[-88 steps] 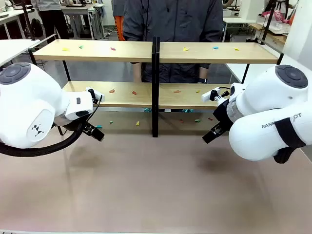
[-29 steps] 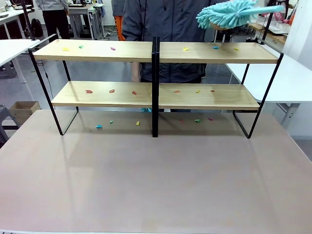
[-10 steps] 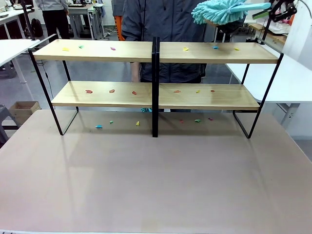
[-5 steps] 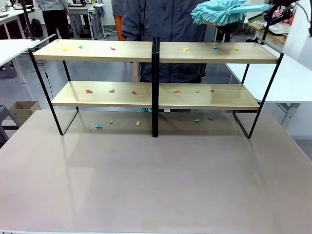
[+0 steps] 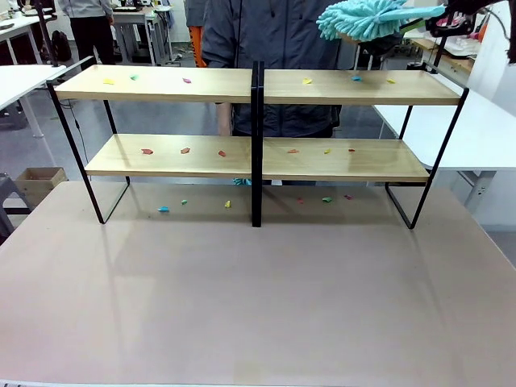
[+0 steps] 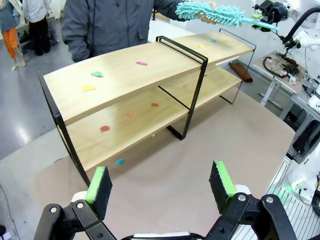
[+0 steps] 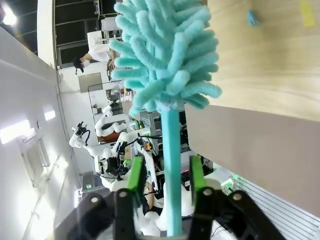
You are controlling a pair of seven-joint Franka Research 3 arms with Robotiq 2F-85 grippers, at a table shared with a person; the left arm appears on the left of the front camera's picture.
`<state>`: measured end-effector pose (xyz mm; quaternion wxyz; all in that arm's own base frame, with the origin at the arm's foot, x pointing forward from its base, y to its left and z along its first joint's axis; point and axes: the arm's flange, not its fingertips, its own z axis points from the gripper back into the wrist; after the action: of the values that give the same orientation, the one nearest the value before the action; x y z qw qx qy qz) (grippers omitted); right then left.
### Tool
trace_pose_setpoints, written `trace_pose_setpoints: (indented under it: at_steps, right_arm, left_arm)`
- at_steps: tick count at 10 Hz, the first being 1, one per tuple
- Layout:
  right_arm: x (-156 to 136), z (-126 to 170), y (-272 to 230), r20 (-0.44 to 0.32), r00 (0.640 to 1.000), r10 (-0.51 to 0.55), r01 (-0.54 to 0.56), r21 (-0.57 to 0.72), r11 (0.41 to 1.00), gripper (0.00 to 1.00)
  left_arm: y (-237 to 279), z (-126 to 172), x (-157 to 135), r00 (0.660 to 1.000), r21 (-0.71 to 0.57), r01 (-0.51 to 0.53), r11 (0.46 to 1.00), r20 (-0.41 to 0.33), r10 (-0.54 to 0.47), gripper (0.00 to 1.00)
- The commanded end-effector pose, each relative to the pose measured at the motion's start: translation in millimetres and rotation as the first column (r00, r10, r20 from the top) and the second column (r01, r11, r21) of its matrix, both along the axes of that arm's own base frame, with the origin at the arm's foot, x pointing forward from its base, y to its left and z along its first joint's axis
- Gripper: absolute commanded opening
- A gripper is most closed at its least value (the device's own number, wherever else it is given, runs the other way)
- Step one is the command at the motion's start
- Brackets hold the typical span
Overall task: Clean the shelves.
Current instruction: Pick up the Duster when the human hands it over.
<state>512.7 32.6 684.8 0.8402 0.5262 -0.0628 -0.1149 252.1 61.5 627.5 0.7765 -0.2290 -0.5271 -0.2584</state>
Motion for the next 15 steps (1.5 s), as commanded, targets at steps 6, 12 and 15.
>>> trace_pose_setpoints:
  at_steps: [6,12,15]
  right_arm:
    - [-5.9,-0.4,-0.5,-0.008,1.000,0.003,-0.003,-0.011,1.000,0.00]
    - [-200.4,58.9,-138.7,0.109,0.909,0.402,-0.367,-0.246,0.897,0.00]
    - [-313.1,45.9,-225.8,0.202,0.821,0.535,-0.433,-0.390,0.812,0.00]
  left_arm:
    - [-0.7,-5.4,-2.2,1.000,-0.002,-0.009,1.000,-0.009,0.009,1.00]
    - [-0.7,-5.4,-2.2,1.000,-0.002,-0.009,1.000,-0.009,0.009,1.00]
    - [-0.7,-5.4,-2.2,1.000,-0.002,-0.009,1.000,-0.009,0.009,1.00]
